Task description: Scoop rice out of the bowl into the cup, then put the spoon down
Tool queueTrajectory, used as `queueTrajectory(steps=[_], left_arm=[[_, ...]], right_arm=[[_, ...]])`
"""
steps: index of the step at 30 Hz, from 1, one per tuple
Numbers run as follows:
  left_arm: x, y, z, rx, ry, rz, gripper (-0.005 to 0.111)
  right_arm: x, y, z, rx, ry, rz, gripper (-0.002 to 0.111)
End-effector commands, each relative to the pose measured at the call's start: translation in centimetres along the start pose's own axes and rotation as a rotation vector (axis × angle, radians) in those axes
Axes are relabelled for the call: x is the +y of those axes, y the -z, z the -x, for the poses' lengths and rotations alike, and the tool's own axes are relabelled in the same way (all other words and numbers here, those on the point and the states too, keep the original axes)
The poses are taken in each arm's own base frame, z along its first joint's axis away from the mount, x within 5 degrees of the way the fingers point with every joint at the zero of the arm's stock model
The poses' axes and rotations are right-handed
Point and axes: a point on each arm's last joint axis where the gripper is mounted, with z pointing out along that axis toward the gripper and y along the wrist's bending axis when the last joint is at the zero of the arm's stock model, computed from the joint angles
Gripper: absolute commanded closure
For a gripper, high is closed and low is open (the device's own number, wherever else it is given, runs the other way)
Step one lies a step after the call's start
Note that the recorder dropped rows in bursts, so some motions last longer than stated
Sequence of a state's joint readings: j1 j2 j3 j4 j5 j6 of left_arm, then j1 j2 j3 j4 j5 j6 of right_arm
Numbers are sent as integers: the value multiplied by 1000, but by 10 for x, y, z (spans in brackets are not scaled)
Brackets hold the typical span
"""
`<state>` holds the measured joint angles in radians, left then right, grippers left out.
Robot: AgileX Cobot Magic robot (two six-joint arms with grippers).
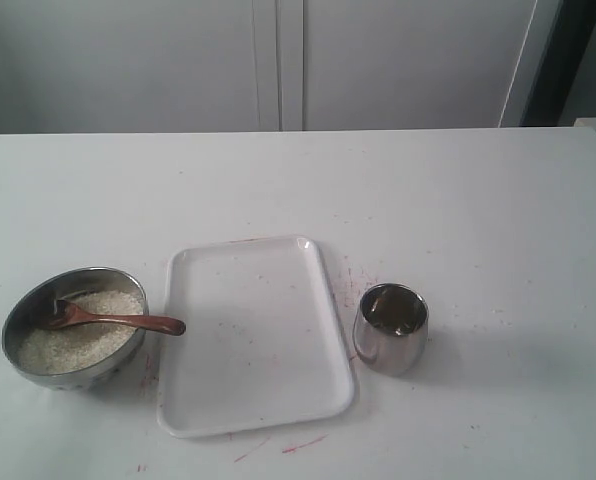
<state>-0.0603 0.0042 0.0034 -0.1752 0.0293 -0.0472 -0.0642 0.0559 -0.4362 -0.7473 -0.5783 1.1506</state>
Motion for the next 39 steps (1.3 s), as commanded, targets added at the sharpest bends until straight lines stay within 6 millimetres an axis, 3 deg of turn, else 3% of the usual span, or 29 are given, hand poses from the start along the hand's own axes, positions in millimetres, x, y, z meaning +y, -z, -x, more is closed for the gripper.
queueTrajectory(steps=[1,12,19,27,39], left_arm=[[0,0,2,-12,11,-5,92],[0,0,2,-12,11,-5,92],[0,0,2,-12,11,-5,92],[0,0,2,-12,11,-5,92],[0,0,2,-12,11,-5,92]], right_arm=[[3,-29,11,142,85,44,108],[-7,-97,19,473,58,124,108],[-12,-133,5,668,-160,271,108],[-25,-149,-31,860,-311,445,108],[-47,-158,-66,959,-421,448,108]])
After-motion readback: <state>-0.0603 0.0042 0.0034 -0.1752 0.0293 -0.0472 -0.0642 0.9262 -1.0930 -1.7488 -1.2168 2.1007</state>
